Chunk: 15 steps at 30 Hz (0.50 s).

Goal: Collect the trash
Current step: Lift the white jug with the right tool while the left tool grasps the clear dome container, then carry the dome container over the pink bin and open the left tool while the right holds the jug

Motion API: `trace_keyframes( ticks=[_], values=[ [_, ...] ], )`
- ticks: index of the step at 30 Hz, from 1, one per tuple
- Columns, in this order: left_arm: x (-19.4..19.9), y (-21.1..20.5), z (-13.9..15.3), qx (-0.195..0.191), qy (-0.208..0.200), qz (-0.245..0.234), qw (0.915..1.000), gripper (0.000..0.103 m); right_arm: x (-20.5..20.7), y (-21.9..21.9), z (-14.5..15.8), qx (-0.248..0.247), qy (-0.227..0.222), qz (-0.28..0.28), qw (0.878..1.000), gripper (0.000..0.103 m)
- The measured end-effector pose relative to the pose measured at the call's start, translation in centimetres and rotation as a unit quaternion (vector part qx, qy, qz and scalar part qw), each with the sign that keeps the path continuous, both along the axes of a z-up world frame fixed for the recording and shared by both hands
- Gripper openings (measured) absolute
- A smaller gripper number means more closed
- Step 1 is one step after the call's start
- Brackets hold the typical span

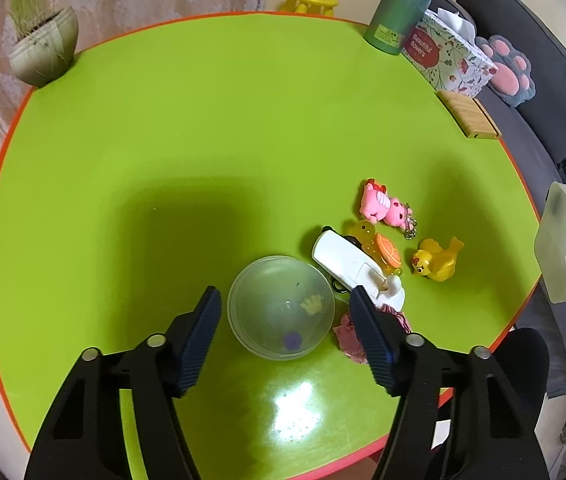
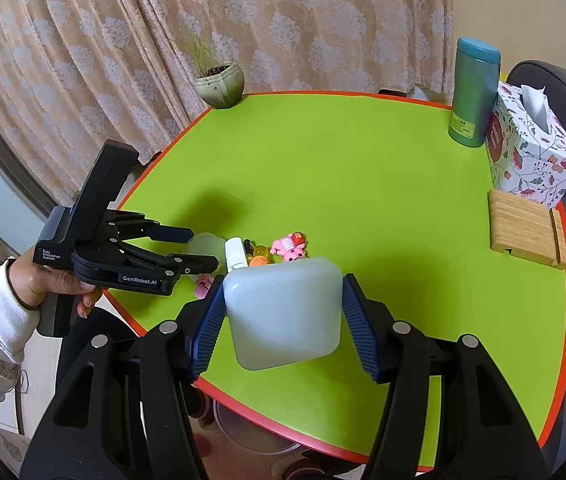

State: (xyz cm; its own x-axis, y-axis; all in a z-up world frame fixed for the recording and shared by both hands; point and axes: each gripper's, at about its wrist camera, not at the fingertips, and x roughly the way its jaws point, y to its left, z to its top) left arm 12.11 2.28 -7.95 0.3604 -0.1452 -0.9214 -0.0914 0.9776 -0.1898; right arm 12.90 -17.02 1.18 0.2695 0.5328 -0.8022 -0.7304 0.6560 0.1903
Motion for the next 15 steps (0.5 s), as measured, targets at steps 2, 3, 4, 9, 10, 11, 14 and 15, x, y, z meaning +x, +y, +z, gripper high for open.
trace_keyframes(
  ticks=[2,3,4,9,10,11,14,15],
  values=[
    [-0.01,0.08,-0.24,-0.004,0.001,0.001,1.0,0.059,-0.01,0.03,-0.05,0.0,0.001,0.0,1.0,0.058],
    [-0.03,0.07,-0.37,-0.004,0.001,0.0,1.0,0.056,-0.01,0.11,-0.14,0.0,0.001,0.001,1.0,0.058],
    [-0.03,0.04,-0.46,-0.003,0.001,0.0,1.0,0.055,-0.01,0.18,-0.2,0.0,0.002,0.001,1.0,0.058],
    [-0.16,0.22,-0.43,-0.008,-0.007,0.001,0.9999,0.053,0.02,0.66,-0.44,-0.002,0.002,0.001,1.0,0.058],
    [-0.26,0.28,-0.37,-0.005,-0.011,0.001,0.9999,0.053,0.04,0.73,-0.45,-0.002,0.002,0.001,1.0,0.058],
    [-0.32,0.36,-0.28,-0.005,-0.014,0.002,0.9999,0.053,0.01,0.74,-0.4,-0.002,0.002,0.001,1.0,0.058],
    [-0.57,0.55,0.12,-0.002,-0.025,0.004,0.9997,0.053,0.09,0.91,-0.54,-0.003,-0.001,-0.001,1.0,0.058],
    [-0.69,0.66,0.39,0.0,-0.031,0.005,0.9995,0.053,0.08,0.93,-0.54,-0.003,-0.001,-0.001,1.0,0.058]
  ],
)
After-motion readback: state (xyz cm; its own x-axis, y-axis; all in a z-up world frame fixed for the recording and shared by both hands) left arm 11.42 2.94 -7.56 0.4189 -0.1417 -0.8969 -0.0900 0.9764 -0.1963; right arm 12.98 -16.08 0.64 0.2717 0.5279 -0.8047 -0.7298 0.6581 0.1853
